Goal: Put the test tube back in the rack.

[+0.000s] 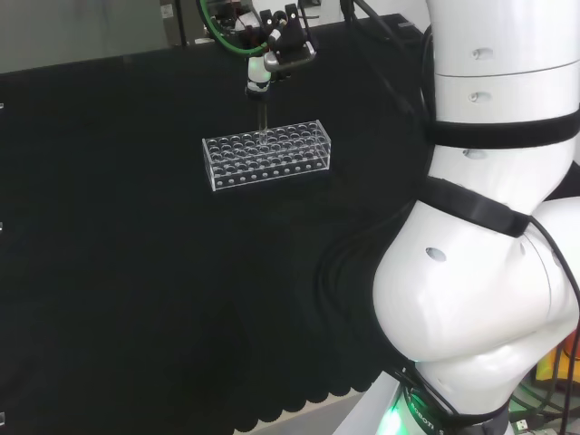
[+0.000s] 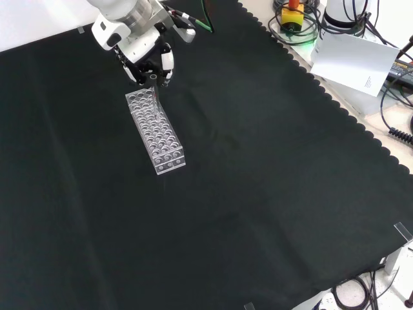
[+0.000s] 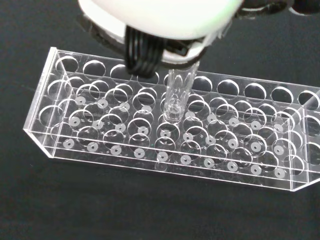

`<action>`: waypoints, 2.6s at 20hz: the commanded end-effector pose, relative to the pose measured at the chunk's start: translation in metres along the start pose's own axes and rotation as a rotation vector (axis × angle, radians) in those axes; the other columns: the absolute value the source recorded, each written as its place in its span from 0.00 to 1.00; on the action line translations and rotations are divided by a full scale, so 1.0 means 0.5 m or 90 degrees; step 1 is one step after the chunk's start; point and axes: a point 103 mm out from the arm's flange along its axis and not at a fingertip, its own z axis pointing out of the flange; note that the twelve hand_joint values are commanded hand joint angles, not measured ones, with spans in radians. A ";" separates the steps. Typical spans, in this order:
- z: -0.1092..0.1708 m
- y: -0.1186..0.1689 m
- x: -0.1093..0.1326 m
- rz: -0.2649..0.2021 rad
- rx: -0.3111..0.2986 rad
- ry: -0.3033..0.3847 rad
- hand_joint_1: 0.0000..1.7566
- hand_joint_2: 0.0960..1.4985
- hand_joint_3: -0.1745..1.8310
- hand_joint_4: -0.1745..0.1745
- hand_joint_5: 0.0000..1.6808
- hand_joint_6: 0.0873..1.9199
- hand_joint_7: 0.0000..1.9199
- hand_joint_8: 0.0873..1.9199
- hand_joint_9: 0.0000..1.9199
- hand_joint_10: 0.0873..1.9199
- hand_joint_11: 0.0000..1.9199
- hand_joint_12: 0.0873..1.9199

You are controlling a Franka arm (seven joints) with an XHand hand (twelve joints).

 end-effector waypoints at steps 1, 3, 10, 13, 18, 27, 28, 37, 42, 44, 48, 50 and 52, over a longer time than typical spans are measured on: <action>0.002 0.002 0.001 -0.001 0.003 -0.008 0.70 0.36 0.41 0.00 0.87 0.13 0.95 0.16 0.91 0.11 0.70 0.38; 0.002 0.001 -0.001 -0.003 0.002 -0.009 0.70 0.36 0.41 0.00 0.87 0.13 0.95 0.16 0.91 0.11 0.70 0.38; -0.007 0.000 -0.007 -0.006 0.003 -0.018 0.70 0.36 0.41 0.00 0.87 0.13 0.95 0.16 0.91 0.11 0.70 0.38; -0.005 0.000 -0.003 -0.010 0.008 -0.021 0.70 0.36 0.41 0.00 0.87 0.13 0.95 0.16 0.91 0.11 0.70 0.38; 0.002 0.000 0.006 -0.015 0.021 -0.024 0.70 0.36 0.41 0.00 0.87 0.12 0.95 0.16 0.91 0.11 0.70 0.38; 0.009 0.000 0.005 -0.016 0.038 -0.031 0.70 0.36 0.41 0.00 0.87 0.12 0.95 0.16 0.91 0.11 0.69 0.38; 0.010 0.000 0.006 -0.017 0.038 -0.032 0.70 0.36 0.41 0.00 0.87 0.12 0.95 0.16 0.91 0.11 0.69 0.38; 0.029 0.004 0.014 -0.022 0.045 -0.027 0.70 0.36 0.41 0.00 0.87 0.12 0.95 0.16 0.91 0.11 0.69 0.38; 0.039 0.009 0.019 -0.024 0.048 -0.022 0.70 0.36 0.41 0.00 0.87 0.12 0.95 0.16 0.91 0.11 0.69 0.38; 0.038 0.010 0.022 -0.023 0.051 -0.026 0.70 0.36 0.41 0.00 0.87 0.12 0.95 0.16 0.91 0.11 0.69 0.39; 0.040 0.012 0.023 -0.023 0.052 -0.027 0.70 0.36 0.42 0.00 0.87 0.12 0.95 0.16 0.91 0.11 0.69 0.39; 0.044 0.014 0.023 -0.027 0.049 -0.022 0.70 0.36 0.42 0.00 0.87 0.12 0.95 0.16 0.91 0.11 0.69 0.39; 0.052 0.019 0.025 -0.029 0.049 -0.019 0.70 0.36 0.42 0.00 0.87 0.12 0.95 0.17 0.91 0.11 0.69 0.39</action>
